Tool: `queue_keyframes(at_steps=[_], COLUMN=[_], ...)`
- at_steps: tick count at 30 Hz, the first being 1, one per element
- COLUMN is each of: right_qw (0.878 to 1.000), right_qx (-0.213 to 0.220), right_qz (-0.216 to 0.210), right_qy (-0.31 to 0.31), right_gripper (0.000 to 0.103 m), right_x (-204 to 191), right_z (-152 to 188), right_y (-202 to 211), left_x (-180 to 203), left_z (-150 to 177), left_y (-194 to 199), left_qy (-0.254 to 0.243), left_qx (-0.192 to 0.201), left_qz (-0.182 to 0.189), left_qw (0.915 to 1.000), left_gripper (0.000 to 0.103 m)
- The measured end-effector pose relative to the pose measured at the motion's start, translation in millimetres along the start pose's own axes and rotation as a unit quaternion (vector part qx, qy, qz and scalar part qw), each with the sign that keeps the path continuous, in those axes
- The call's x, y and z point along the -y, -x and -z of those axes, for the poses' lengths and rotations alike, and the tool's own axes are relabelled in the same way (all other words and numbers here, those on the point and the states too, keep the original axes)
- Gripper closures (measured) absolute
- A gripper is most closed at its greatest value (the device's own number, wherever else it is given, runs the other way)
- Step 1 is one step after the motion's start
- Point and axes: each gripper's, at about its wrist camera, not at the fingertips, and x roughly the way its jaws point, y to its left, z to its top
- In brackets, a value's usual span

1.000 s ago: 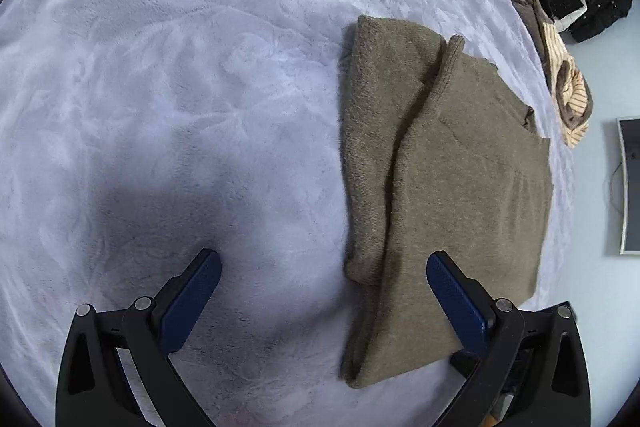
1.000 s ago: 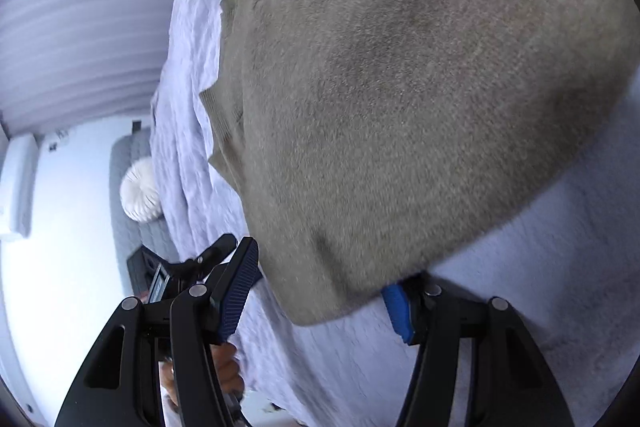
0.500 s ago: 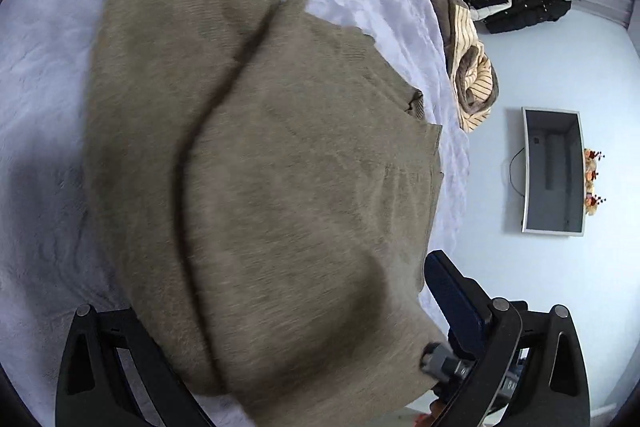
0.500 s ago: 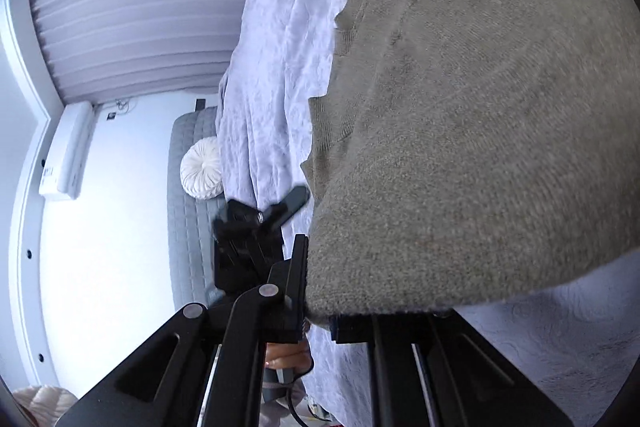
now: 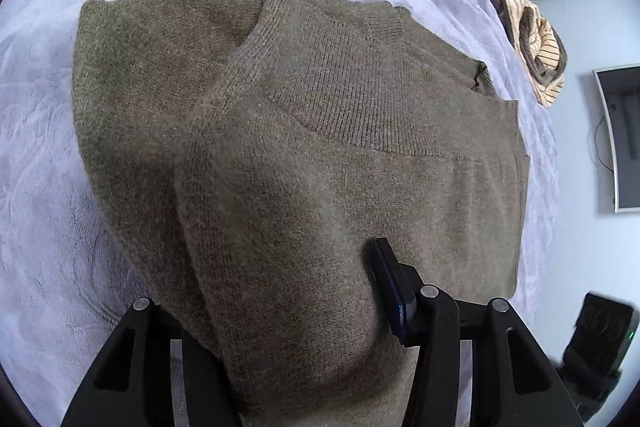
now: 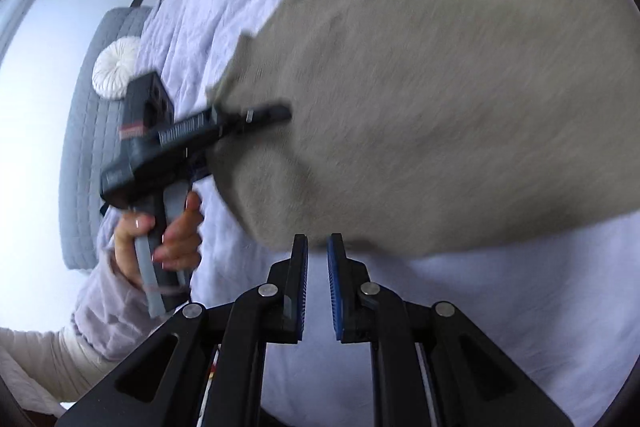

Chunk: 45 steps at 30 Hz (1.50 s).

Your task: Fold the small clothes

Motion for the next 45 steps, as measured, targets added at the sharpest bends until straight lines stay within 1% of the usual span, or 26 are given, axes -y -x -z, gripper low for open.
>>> queue_keyframes(at_steps=[2,3,4,5,7,8,9,13,16,18,20,24,26,28,29,30,31,32,34,37,38,40,41,42,44,45], right_qw=[0.999,0.998,0.997,0.996,0.994,0.992,0.992,0.997,1.000,1.000,0.999,0.995,0.992,0.989,0.987,0.985,0.983,0.982,0.979,0.973,0.970,0.959,0.950,0.941,0.922,0.917], right_qx=[0.029,0.040,0.046,0.045,0.025,-0.001,-0.017,0.001,0.007,0.011,0.014,0.024,0.037,0.051,0.061,0.069,0.076,0.082,0.092,0.103,0.109,0.124,0.136,0.144,0.151,0.149], right_qz=[0.030,0.046,0.060,0.072,0.092,0.112,0.111,0.070,0.030,0.009,-0.011,-0.057,-0.076,-0.083,-0.085,-0.088,-0.090,-0.089,-0.094,-0.109,-0.120,-0.152,-0.180,-0.205,-0.255,-0.272], right_qy=[0.012,0.021,0.028,0.033,0.050,0.054,0.049,0.027,-0.006,-0.020,-0.034,-0.073,-0.096,-0.112,-0.122,-0.130,-0.138,-0.147,-0.158,-0.175,-0.184,-0.203,-0.218,-0.229,-0.247,-0.252], right_gripper=[0.090,0.090,0.090,0.091,0.094,0.095,0.095,0.096,0.096,0.099,0.099,0.099,0.099,0.099,0.099,0.099,0.096,0.095,0.095,0.095,0.093,0.073,0.051,0.042,0.042,0.042], right_x=[6.4,8.9,12.2,16.0,24.5,31.8,40.6,53.7,71.8,79.4,84.6,100.9,113.2,125.2,133.0,139.9,145.7,152.3,163.5,176.2,181.3,189.7,194.8,199.5,207.0,209.1], right_z=[-17.3,-23.2,-28.2,-34.9,-45.3,-45.6,-42.6,-38.6,-33.0,-31.1,-28.8,-23.8,-18.9,-14.0,-11.6,-10.6,-10.9,-12.3,-15.3,-23.8,-25.5,-29.3,-30.6,-31.7,-37.4,-40.0], right_y=[10.8,14.2,14.7,12.4,-7.7,-25.1,-35.7,-37.2,-29.5,-27.3,-25.0,-15.8,-5.0,8.1,17.1,24.3,30.9,38.0,49.4,59.7,64.3,71.1,72.7,74.4,70.1,67.8], left_x=[7.9,12.3,16.0,20.1,28.6,34.6,41.5,85.0,135.0,171.1,208.2,258.2,272.2,280.6,284.1,286.2,290.5,291.8,295.8,304.4,303.3,290.0,279.2,266.0,237.9,223.2], left_z=[-1.2,-1.2,-0.4,-0.3,-0.4,-1.2,-1.7,-7.0,-14.1,-18.6,-18.3,-5.8,3.5,8.0,11.3,12.0,15.1,18.4,26.6,31.9,31.0,27.1,23.0,18.1,8.5,6.0], left_y=[-2.0,-1.7,-0.2,1.1,4.8,7.9,12.7,32.1,38.1,30.6,10.1,-44.7,-69.1,-86.4,-92.4,-94.9,-95.1,-89.1,-71.9,-54.1,-46.2,-30.2,-23.2,-17.4,-11.0,-10.5], left_qy=[-0.004,-0.009,-0.016,-0.024,-0.031,-0.032,-0.031,-0.058,-0.098,-0.125,-0.160,-0.211,-0.234,-0.243,-0.248,-0.251,-0.252,-0.251,-0.267,-0.295,-0.295,-0.278,-0.259,-0.236,-0.193,-0.174], left_qx=[0.009,0.016,0.025,0.030,0.041,0.046,0.053,0.081,0.100,0.099,0.092,0.055,0.041,0.034,0.032,0.027,0.022,0.031,0.057,0.068,0.082,0.104,0.113,0.121,0.133,0.135], left_qz=[-0.018,-0.026,-0.033,-0.038,-0.051,-0.052,-0.047,-0.029,-0.004,0.013,0.014,0.010,-0.008,-0.039,-0.048,-0.049,-0.039,-0.030,-0.012,-0.023,-0.029,-0.041,-0.048,-0.058,-0.081,-0.095], left_qw=[0.9998,0.9995,0.9990,0.9985,0.9974,0.9971,0.9970,0.9946,0.9901,0.9871,0.9828,0.9760,0.9713,0.9685,0.9671,0.9663,0.9666,0.9669,0.9620,0.9527,0.9516,0.9542,0.9580,0.9623,0.9688,0.9708], left_gripper=[0.050,0.053,0.064,0.065,0.071,0.072,0.074,0.075,0.075,0.075,0.075,0.075,0.075,0.074,0.073,0.056,0.030,0.023,0.022,0.022,0.022,0.022,0.022,0.022,0.022,0.022])
